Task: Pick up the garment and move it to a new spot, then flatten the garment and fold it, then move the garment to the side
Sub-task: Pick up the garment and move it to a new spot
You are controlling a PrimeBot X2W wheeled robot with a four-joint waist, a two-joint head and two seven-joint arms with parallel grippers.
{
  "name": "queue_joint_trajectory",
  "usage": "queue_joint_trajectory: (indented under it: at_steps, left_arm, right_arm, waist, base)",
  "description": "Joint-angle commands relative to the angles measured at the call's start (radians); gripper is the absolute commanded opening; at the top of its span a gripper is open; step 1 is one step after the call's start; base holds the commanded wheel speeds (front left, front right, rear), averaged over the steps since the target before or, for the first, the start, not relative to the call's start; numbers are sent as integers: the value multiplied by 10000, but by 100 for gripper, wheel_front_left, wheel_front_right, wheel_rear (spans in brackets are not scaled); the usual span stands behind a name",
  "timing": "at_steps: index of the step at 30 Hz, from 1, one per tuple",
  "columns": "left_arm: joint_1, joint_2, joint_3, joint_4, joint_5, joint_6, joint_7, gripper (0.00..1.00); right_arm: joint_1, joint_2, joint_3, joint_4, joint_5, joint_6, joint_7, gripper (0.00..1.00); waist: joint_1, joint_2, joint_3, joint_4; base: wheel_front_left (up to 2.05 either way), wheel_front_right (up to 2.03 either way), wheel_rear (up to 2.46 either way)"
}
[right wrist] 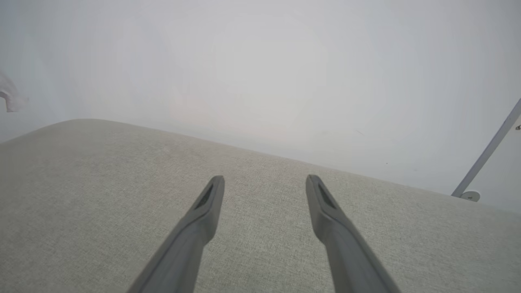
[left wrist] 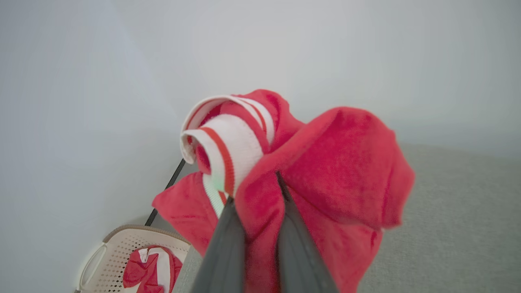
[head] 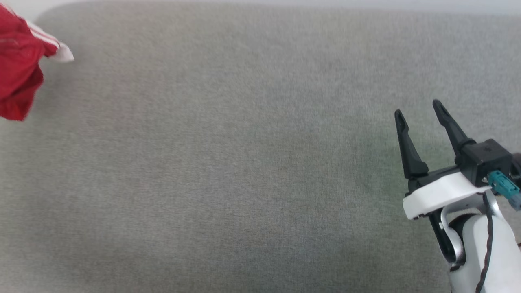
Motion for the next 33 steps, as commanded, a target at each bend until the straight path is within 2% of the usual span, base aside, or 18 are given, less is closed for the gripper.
queue_joint_trajectory:
  at_steps: [1, 7, 14, 15, 25, 33]
  left_arm:
    - [-11, 204, -113, -469, -80, -19, 61, 0]
    - [191, 662, -354, -1958, -114, 11, 721, 0]
    - [709, 980, -405, -4263, -327, 452, 1810, 0]
    - [709, 980, -405, -4263, -327, 452, 1810, 0]
    - [1892, 1429, -405, -7808, -695, 1287, 3245, 0]
    - [2541, 1179, -946, -10025, -843, 1817, 4269, 0]
  right_arm:
    - [193, 78, -91, 29, 35, -3, -101, 100]
    - [389, 259, -279, 71, 6, -3, -239, 100]
    - [579, 483, -476, 121, 31, -3, -402, 100]
    - [579, 483, -476, 121, 31, -3, -402, 100]
    - [833, 733, -904, 166, 72, -1, -714, 100]
    - [1024, 830, -1290, 240, 175, -1, -976, 100]
  waist:
    - [0, 0, -466, 178]
    - [0, 0, -1064, 231]
    - [0, 0, -1493, -108]
    - [0, 0, -1493, -108]
    - [0, 0, -1681, -1494]
    - [0, 0, -1625, -2678]
  base:
    - [0, 0, 0]
    - [0, 0, 0]
    - [0, 0, 0]
    - [0, 0, 0]
    - [0, 0, 0]
    - [0, 0, 0]
